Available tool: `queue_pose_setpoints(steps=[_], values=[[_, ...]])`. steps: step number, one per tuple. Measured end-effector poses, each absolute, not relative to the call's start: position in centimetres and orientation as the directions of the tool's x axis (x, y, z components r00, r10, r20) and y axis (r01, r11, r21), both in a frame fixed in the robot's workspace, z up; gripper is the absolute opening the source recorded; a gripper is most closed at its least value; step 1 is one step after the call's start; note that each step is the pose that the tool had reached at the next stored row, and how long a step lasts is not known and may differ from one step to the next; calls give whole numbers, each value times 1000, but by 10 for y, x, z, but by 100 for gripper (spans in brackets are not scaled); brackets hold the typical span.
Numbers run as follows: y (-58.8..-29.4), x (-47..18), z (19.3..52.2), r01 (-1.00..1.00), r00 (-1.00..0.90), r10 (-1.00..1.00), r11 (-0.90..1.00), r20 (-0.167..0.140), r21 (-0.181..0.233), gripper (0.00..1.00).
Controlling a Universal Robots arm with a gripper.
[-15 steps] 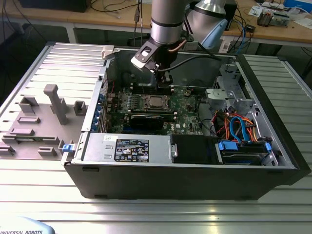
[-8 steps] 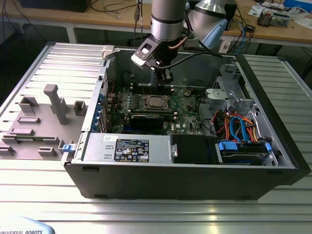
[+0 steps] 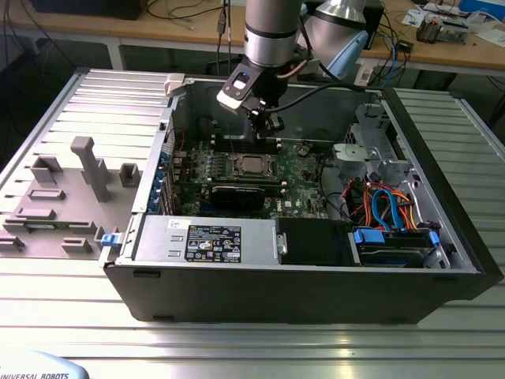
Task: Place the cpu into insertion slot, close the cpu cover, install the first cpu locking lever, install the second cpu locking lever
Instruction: 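Install the first cpu locking lever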
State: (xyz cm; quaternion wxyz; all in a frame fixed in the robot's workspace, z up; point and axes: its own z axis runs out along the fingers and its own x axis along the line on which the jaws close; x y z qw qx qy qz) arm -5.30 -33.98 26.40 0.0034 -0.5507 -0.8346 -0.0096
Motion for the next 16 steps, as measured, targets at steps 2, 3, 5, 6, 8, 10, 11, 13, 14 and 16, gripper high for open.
queue_pose_setpoints(steps=[2,3,5,6,8,10,11,13,14,16], values=[[-340,-53,264,907,-422,907,421,16,12,11],[-340,-53,264,902,-432,902,432,16,12,11],[-340,-53,264,894,-447,894,447,16,12,11],[-340,-53,264,890,-457,889,457,16,12,11],[-340,-53,264,886,-464,886,464,16,12,11],[-340,-53,264,886,-464,886,464,16,12,11],[-340,-53,264,886,-464,886,464,16,12,11],[-340,-53,264,886,-464,886,464,16,12,11],[-340,-53,264,886,-464,886,464,16,12,11],[-340,-53,264,886,-464,886,464,16,12,11]])
